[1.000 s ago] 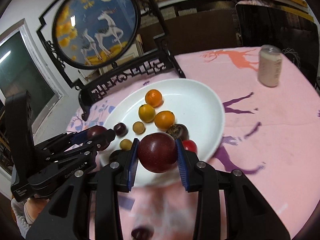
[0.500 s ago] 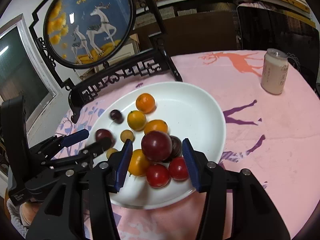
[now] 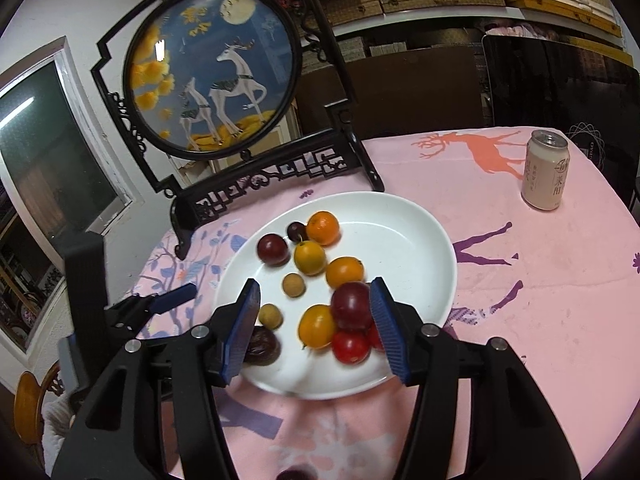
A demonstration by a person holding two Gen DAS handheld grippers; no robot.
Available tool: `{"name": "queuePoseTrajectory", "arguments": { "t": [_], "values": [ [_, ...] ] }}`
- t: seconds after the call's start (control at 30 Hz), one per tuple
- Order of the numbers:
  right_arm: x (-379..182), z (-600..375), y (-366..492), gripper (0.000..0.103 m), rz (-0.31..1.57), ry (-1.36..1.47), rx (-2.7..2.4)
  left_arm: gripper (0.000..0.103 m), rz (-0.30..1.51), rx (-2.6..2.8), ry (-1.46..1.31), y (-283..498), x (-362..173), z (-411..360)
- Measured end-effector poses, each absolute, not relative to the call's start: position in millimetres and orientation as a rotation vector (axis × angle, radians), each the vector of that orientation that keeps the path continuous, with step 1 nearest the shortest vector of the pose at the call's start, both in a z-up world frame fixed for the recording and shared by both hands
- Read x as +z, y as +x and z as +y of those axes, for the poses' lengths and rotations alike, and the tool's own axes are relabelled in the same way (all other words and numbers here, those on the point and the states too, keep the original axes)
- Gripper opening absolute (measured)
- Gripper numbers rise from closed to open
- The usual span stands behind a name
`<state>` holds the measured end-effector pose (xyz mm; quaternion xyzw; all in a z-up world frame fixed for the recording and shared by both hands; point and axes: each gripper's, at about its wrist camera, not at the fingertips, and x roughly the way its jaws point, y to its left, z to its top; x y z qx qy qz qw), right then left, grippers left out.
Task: Organize fruits
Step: 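Set both dark red plums on the plate and open both tools, then move both tools back to the last cherry and mandarins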
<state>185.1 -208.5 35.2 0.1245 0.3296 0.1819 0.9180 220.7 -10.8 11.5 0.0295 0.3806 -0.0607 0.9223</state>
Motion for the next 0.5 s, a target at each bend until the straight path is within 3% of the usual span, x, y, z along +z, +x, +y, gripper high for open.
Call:
{"name": "queuePoseTrajectory", "arguments": {
  "t": [0.5],
  "values": [
    [8.9, -220.8, 106.6, 0.057, 0.705, 0.206, 0.359, 0.092, 0.69, -0.097, 0.119, 156.8, 21.6, -14.8]
  ]
}}
